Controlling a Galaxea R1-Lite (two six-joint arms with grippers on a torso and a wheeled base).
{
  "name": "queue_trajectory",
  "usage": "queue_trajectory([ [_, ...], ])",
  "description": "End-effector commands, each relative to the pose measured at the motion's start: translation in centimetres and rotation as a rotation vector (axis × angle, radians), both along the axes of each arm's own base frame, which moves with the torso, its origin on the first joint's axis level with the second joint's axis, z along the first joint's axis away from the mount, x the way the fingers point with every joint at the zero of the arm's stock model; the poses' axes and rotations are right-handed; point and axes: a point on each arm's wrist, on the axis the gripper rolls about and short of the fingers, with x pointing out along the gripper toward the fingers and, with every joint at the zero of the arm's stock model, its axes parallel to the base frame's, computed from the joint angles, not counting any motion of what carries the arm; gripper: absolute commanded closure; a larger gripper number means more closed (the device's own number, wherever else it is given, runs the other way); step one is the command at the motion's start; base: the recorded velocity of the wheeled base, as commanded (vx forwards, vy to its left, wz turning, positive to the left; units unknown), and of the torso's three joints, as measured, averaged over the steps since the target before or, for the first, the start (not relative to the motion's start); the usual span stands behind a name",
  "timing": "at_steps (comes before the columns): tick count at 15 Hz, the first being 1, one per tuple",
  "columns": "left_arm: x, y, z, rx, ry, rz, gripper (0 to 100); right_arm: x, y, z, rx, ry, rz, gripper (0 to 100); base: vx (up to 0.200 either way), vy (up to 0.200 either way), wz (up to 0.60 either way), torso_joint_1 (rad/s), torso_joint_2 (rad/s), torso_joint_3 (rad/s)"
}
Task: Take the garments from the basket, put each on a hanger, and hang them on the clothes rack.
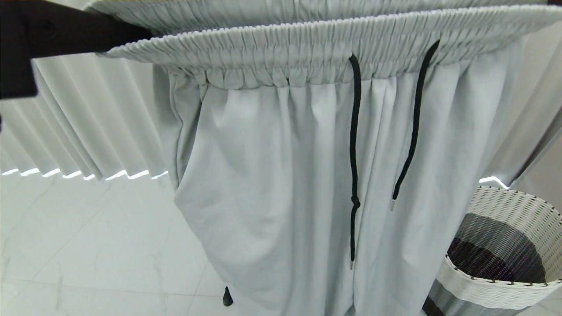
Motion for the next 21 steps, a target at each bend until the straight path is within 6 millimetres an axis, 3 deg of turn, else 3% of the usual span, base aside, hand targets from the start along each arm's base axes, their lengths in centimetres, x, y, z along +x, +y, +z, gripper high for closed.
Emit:
queue_trajectory([
  [1, -1.8, 1.1, 0.3, -0.026, 0.002, -0.066, 100, 2.2, 3.2, -0.2, 0.026, -0.016, -0.021, 100, 0.000, 0.000, 0.00, 0.000, 0.00, 0.000],
  [4, -4.0, 1.3, 0.3, -0.027, 0.008, -0.213, 100, 3.5, 5.5, 0.5, 0.095, -0.083, -0.010, 100, 0.000, 0.000, 0.00, 0.000, 0.00, 0.000],
  [9, -4.8, 1.8, 0.2, -0.018, 0.013, -0.270, 100, 3.6, 5.0, 0.6, 0.094, -0.087, -0.036, 100, 0.000, 0.000, 0.00, 0.000, 0.00, 0.000],
  [11, -4.0, 1.4, 0.2, -0.008, 0.012, -0.218, 100, 4.6, 2.9, 1.0, 0.051, -0.099, -0.143, 100, 0.000, 0.000, 0.00, 0.000, 0.00, 0.000],
  [13, -2.5, 0.7, 1.1, -0.035, -0.004, -0.130, 100, 4.3, 1.4, 1.5, 0.030, -0.084, -0.176, 100, 0.000, 0.000, 0.00, 0.000, 0.00, 0.000],
  [15, -1.3, -1.1, 2.4, -0.117, -0.055, -0.112, 100, 3.9, 1.0, 1.0, 0.010, -0.051, -0.166, 100, 0.000, 0.000, 0.00, 0.000, 0.00, 0.000],
  [17, -0.2, -2.0, 1.5, -0.091, -0.042, -0.075, 100, 3.8, 1.6, 0.0, -0.009, -0.021, -0.141, 100, 0.000, 0.000, 0.00, 0.000, 0.00, 0.000],
  [19, 1.2, -1.7, 0.9, -0.070, -0.033, 0.008, 100, 4.0, 1.8, -0.5, -0.026, -0.010, -0.141, 100, 0.000, 0.000, 0.00, 0.000, 0.00, 0.000],
  [21, 1.5, -1.2, 1.7, -0.100, -0.064, 0.036, 100, 3.9, 1.7, -0.5, -0.025, -0.011, -0.143, 100, 0.000, 0.000, 0.00, 0.000, 0.00, 0.000],
])
